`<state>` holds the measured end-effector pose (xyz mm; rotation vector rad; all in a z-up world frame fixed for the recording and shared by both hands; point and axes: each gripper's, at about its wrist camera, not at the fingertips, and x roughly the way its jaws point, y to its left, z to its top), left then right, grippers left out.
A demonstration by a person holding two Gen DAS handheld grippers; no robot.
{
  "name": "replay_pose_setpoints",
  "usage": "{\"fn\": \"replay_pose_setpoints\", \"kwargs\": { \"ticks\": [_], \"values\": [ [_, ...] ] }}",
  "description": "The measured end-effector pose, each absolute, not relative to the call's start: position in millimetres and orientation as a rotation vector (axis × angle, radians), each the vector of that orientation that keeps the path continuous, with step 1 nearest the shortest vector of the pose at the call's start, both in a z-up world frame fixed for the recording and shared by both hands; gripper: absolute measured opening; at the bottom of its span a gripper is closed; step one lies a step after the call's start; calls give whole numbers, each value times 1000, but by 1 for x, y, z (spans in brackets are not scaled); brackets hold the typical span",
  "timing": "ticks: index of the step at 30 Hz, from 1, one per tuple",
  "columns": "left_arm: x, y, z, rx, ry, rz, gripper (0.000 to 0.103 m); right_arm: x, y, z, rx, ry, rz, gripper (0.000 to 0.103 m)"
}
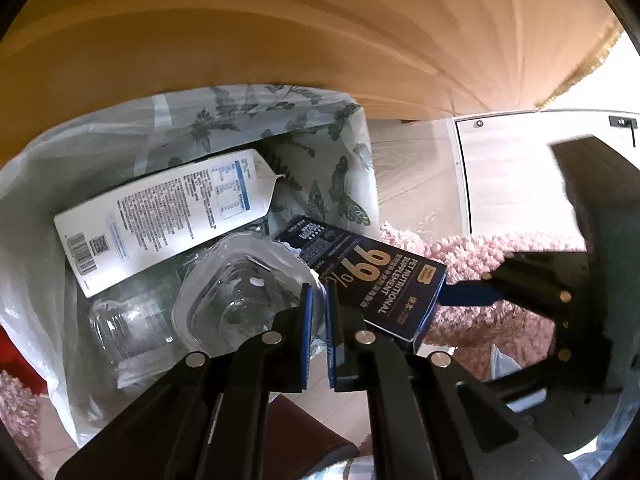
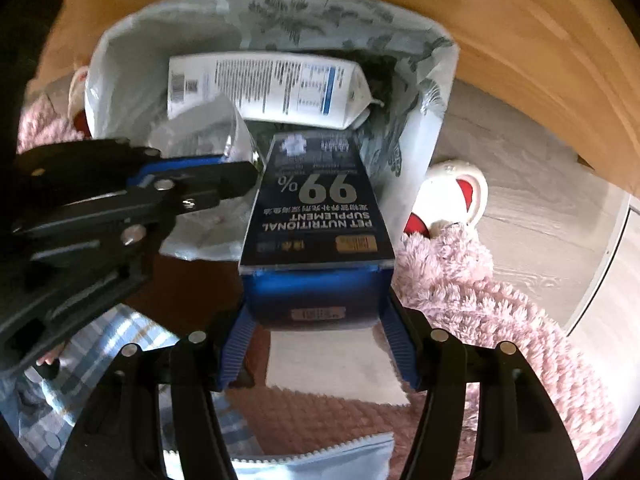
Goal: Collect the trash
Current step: 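Lower the clear container and blue box into the bin with both tools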
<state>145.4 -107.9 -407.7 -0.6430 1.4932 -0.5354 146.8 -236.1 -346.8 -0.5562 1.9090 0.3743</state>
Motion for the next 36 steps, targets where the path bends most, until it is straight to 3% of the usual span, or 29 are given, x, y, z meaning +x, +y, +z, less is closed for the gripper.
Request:
{"fn": "replay_pose_setpoints", "kwargs": {
  "ticks": [8,26,36],
  "values": [
    [146,-115,-414,-635,1509,-544,3,139,-244,-330,-468,1767,358,58],
    [153,-112,-440,-693,1531,-502,3,162,-238,-377,-462,1851,308,57],
    [161,-107,-430,-717,1446,-465,3,159,-239,-362,-500,1759,359,57]
  ]
}}
